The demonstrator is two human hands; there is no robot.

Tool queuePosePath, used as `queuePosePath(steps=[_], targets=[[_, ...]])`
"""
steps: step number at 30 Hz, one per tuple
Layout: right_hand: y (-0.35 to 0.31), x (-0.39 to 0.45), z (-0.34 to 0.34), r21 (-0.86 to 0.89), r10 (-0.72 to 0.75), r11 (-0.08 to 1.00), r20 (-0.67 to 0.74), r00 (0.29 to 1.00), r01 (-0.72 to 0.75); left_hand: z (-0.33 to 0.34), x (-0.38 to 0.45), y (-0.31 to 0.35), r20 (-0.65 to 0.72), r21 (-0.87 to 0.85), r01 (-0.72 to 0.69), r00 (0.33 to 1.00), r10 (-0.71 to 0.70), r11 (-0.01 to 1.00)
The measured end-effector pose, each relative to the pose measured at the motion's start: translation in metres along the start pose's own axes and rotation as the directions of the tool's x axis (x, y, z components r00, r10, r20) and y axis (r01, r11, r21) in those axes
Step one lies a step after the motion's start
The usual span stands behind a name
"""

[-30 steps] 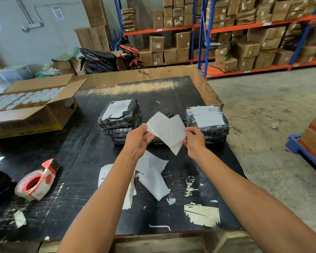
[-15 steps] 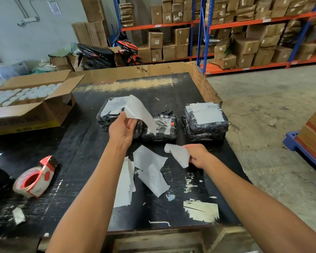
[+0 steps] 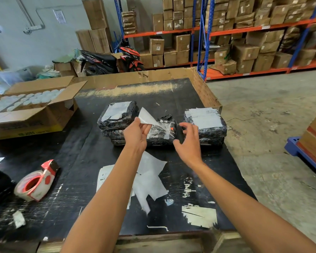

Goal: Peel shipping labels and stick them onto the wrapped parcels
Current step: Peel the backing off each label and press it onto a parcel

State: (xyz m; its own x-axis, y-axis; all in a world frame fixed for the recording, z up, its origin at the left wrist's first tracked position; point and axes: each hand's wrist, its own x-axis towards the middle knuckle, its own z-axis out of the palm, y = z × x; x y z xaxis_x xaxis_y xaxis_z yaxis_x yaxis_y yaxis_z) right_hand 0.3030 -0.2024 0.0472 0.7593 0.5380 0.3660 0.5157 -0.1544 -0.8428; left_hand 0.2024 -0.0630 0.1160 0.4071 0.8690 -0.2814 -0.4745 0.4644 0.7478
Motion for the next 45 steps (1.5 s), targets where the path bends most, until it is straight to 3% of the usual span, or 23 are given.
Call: queuePosePath(steps=[3,6,12,16,19,22,26,32,39,45], targets=[[-0.01,0.006,0.004,-0.216,-0.244,0.945,0.039,0.969,0.246,0.009,-0.006,-0.011,0.0,0.051,-0.003,1.0,0.003,0.999],[-0.017,0.013,0.008,-0.298,-0.264,0.917,0.046,0.963,0.265,0.016,-0.014,-0.022,0.037,0.068,0.015,0.999,-0.017,0.998],[-0.016,0.024,-0.005,-0.102,-0.156,0.982,0.027,0.987,0.158,0.018,-0.03,-0.037,0.13,0.078,0.058,0.989,-0.068,0.995],[-0.01,0.031,-0.013,0.094,0.094,0.991,0.012,0.996,-0.094,0.009,-0.025,-0.045,0.057,0.184,0.008,0.998,-0.019,0.983],[0.0,0.035,-0.02,0.296,0.235,0.909,0.223,0.946,-0.295,0.005,-0.021,-0.046,0.003,0.467,-0.061,0.998,0.068,0.882],[0.007,0.036,-0.023,0.368,0.313,0.813,0.378,0.871,-0.451,-0.001,-0.025,-0.051,0.05,0.58,-0.075,0.997,0.056,0.811],[0.014,0.038,-0.019,0.348,0.344,0.799,0.404,0.848,-0.49,-0.007,-0.024,-0.055,0.034,0.602,-0.124,0.991,0.13,0.789],[0.023,0.043,0.008,0.309,0.421,0.821,0.241,0.874,-0.481,-0.013,0.0,-0.055,-0.025,0.695,-0.166,0.967,0.254,0.7],[0.023,0.066,0.04,0.235,0.403,0.876,0.126,0.906,-0.422,-0.008,0.05,-0.031,0.117,0.861,-0.25,0.945,0.307,0.443],[0.024,0.096,0.063,0.183,0.494,0.848,0.064,0.867,-0.497,0.006,0.096,-0.025,0.22,0.94,-0.282,0.93,0.293,0.19]])
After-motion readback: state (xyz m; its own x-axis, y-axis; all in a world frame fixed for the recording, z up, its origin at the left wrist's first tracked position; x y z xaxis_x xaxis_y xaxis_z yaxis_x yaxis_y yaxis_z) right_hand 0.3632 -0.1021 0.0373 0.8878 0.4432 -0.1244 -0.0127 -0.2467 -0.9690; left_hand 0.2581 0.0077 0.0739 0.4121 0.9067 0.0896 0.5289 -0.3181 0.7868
